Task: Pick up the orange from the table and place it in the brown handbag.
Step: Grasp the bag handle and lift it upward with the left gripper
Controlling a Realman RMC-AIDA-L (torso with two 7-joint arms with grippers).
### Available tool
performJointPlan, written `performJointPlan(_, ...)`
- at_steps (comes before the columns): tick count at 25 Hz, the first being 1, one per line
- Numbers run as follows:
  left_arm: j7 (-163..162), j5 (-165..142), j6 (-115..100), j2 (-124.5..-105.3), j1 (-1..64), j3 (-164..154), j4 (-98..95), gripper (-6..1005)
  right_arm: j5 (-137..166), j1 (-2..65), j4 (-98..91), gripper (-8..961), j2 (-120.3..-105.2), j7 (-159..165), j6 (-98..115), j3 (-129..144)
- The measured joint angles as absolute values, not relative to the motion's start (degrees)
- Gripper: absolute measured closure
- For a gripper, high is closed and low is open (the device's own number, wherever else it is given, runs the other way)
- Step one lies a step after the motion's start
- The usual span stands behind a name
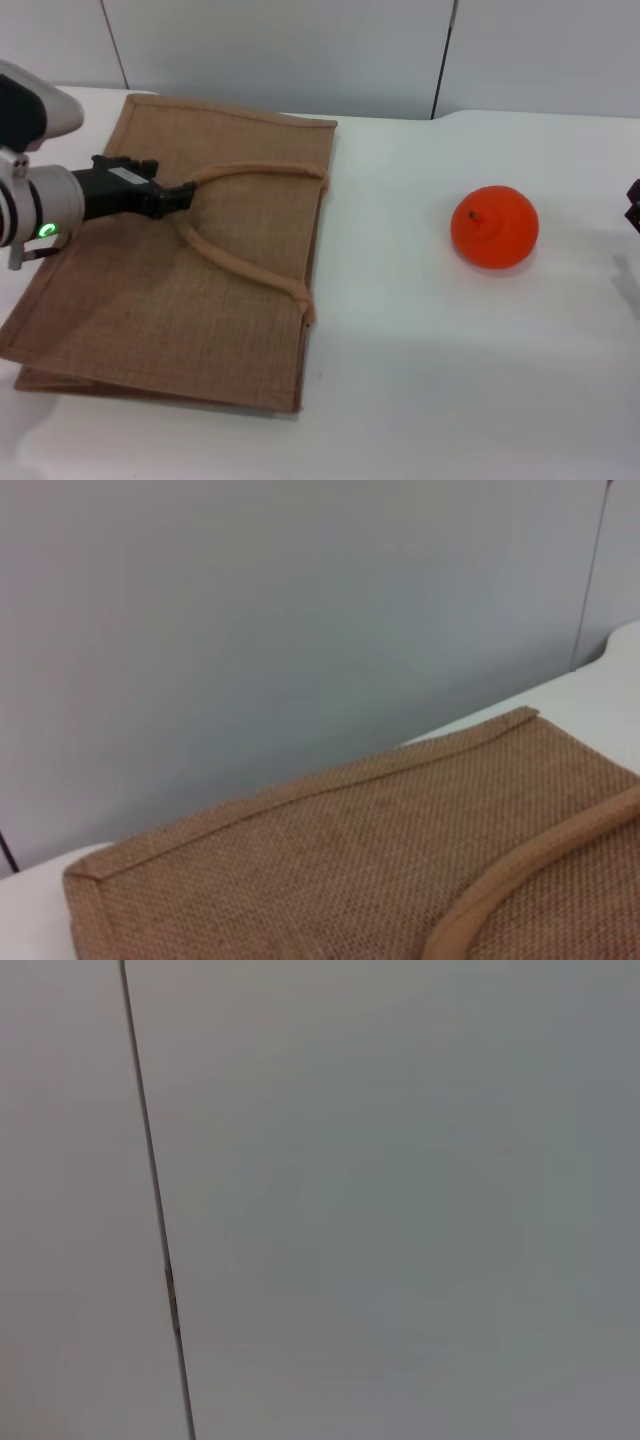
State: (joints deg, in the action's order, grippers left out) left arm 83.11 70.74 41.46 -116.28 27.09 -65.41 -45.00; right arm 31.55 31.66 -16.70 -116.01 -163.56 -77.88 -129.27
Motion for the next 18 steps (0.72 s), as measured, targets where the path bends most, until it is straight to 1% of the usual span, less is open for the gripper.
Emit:
performJointPlan(3, 83.1, 70.5, 41.2, -116.28, 27.9, -65.6, -43.5, 326, 31.6, 31.7, -16.7, 70, -116.01, -163.6, -77.9, -129.3)
performJointPlan(8, 83.1, 70.5, 41.1, -116.28, 28.2, -65.6, -43.2, 397, 31.6, 31.6, -16.7, 70, -116.02, -163.6, -77.9, -129.3)
performJointPlan(18, 83.1, 70.4, 40.5, -116.28, 28.3, -65.3, -43.1, 401, 31.6, 31.6, -16.7, 70, -116.02, -163.5, -77.9, -129.3)
